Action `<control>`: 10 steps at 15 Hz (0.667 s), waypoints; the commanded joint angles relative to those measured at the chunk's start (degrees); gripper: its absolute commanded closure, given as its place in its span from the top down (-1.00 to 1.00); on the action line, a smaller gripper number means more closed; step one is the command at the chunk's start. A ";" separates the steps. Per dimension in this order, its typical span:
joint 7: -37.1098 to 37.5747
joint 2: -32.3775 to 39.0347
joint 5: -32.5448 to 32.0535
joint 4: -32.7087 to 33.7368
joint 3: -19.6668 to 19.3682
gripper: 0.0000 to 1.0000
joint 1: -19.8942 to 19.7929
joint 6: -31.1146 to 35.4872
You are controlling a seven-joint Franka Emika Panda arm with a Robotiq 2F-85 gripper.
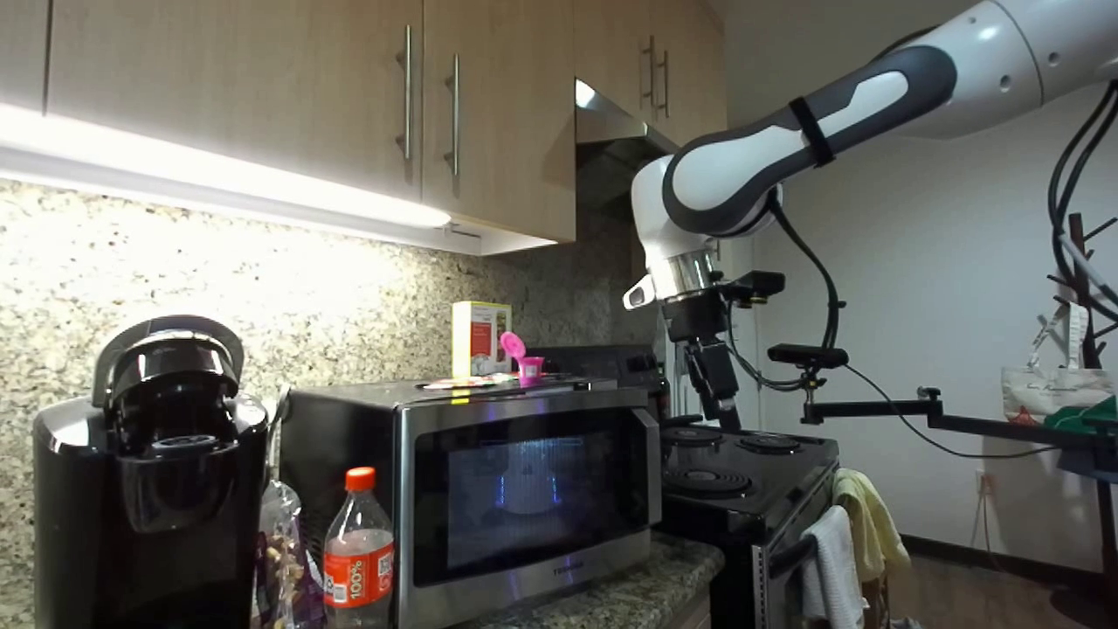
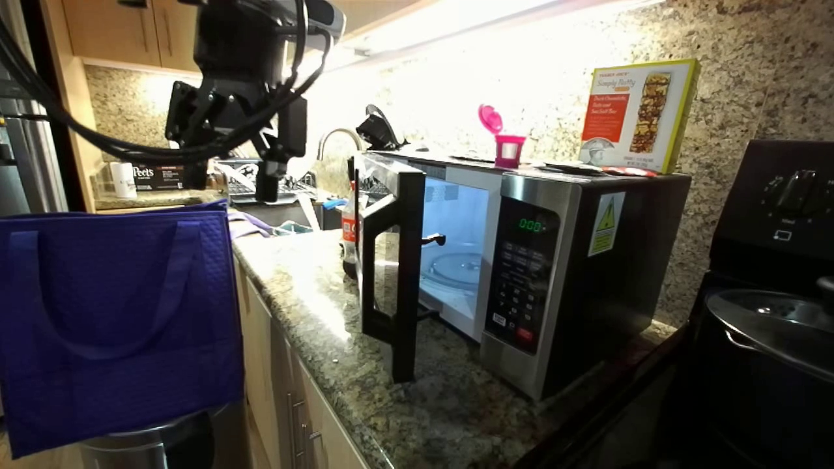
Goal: Open the microwave
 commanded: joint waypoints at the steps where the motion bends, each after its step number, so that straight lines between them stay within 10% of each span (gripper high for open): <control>1: 1.48 -5.17 -1.65 -5.34 1.08 1.00 1.66 9.95; 10: 4.18 -9.04 -0.26 -10.99 1.42 1.00 4.36 21.84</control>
